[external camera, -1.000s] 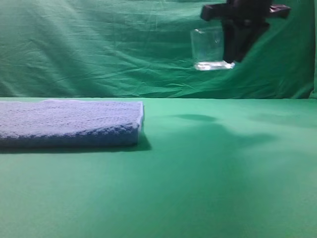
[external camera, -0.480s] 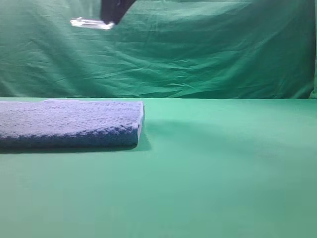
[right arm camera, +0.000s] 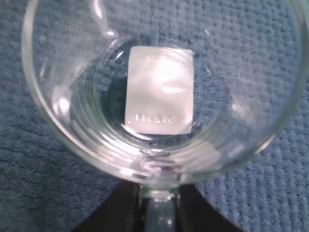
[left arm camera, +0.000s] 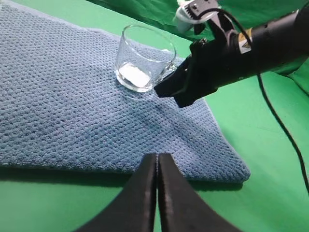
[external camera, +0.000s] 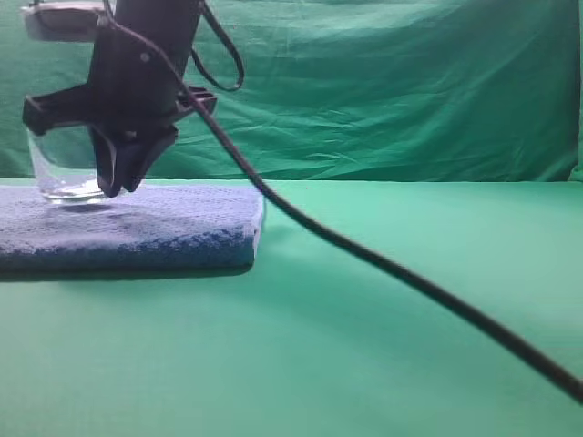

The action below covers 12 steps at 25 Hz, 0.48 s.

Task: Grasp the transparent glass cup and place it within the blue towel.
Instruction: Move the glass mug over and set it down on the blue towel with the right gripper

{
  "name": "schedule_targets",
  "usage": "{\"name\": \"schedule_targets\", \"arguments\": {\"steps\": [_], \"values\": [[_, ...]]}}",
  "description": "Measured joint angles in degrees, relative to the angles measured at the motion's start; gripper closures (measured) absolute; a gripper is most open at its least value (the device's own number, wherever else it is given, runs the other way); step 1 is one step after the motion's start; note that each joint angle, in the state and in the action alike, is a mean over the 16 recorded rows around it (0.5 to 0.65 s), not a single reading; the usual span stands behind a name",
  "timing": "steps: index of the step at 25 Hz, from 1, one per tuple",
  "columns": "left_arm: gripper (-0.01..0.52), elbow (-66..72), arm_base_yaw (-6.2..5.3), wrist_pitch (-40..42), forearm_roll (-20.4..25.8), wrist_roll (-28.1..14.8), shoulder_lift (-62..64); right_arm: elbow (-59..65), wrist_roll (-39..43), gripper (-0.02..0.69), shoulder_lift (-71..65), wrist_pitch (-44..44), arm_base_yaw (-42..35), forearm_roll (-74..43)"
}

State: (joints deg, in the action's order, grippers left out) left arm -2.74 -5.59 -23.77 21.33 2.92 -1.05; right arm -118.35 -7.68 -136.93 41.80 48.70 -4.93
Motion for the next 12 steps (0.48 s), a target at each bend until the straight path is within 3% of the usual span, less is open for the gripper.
{"name": "schedule_targets", "arguments": {"steps": [4, 7, 12], "values": [[0.514, 0.0, 0.0, 0.0, 0.0, 0.0, 0.0, -0.33, 1.34, 0.278, 2.28, 2.99, 0.0, -0.64], [0.514, 0.0, 0.0, 0.0, 0.0, 0.0, 0.0, -0.79, 3.14, 0.25, 5.45, 6.98, 0.0, -1.65], [0.514, 0.0, 0.0, 0.0, 0.0, 0.0, 0.0, -1.59, 8.43, 0.331, 12.94, 15.61, -0.03, -4.65]]}}
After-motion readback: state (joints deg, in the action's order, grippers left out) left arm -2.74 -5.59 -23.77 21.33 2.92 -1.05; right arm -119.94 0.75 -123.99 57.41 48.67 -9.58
